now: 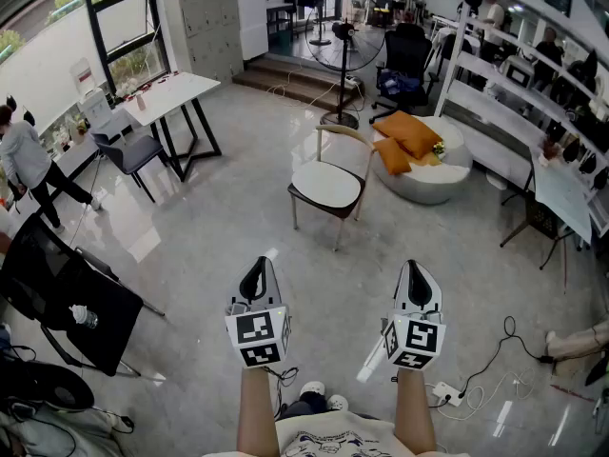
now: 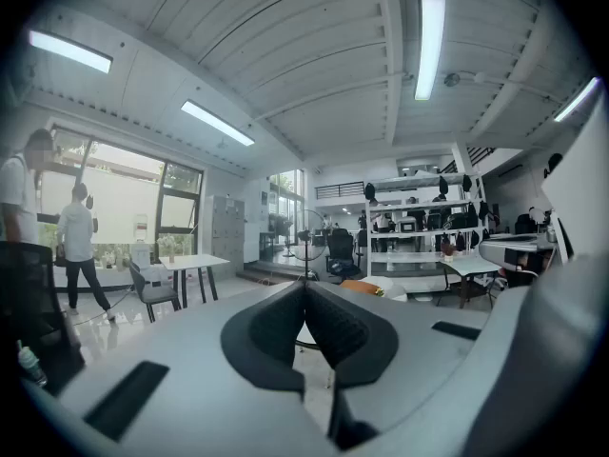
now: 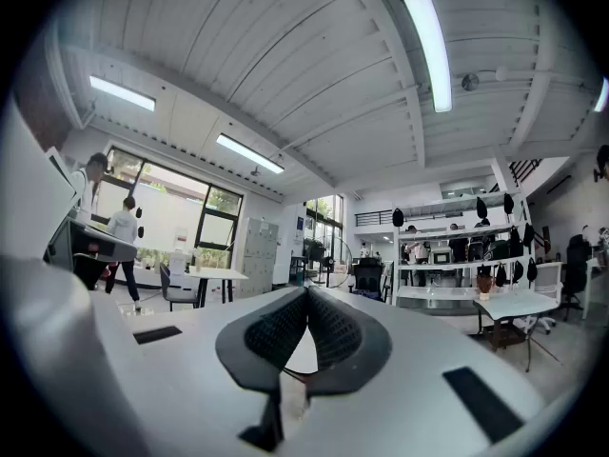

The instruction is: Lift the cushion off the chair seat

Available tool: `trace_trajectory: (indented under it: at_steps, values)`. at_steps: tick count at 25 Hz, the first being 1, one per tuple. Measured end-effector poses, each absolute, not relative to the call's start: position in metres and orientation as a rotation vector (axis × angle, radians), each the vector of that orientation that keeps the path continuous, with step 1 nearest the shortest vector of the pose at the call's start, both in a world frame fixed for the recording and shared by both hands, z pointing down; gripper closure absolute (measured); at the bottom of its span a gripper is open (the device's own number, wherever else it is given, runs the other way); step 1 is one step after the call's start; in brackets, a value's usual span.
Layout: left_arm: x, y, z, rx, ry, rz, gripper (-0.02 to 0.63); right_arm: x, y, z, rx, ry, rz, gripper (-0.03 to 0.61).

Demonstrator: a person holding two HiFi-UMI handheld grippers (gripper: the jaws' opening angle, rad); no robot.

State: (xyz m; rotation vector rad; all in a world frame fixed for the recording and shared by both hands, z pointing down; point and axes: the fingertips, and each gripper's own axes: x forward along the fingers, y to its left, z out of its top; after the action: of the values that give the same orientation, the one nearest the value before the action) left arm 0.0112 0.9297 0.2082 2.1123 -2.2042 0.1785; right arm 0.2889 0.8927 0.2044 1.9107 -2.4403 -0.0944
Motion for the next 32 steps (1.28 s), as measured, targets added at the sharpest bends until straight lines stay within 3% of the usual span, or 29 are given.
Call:
trace_trajectory:
  at_steps: [22, 25, 32]
  values:
    - [-0.028, 0.899, 0.225, 2.079, -2.190, 0.126, 0.598, 0.252, 0.864, 0.222, 1.888, -2.447, -0.048, 0.546]
    - [-0.035, 0.891, 0.231, 2.091, -2.170, 0.128, 0.541, 0.246, 0.859, 0.232, 1.905, -2.442, -0.004, 0.482]
    - [-0.043, 0.867, 0.233, 2.119, -2.146, 0.105, 0.409, 0.229, 0.839, 0.238, 1.878, -2.453, 0.037, 0.407]
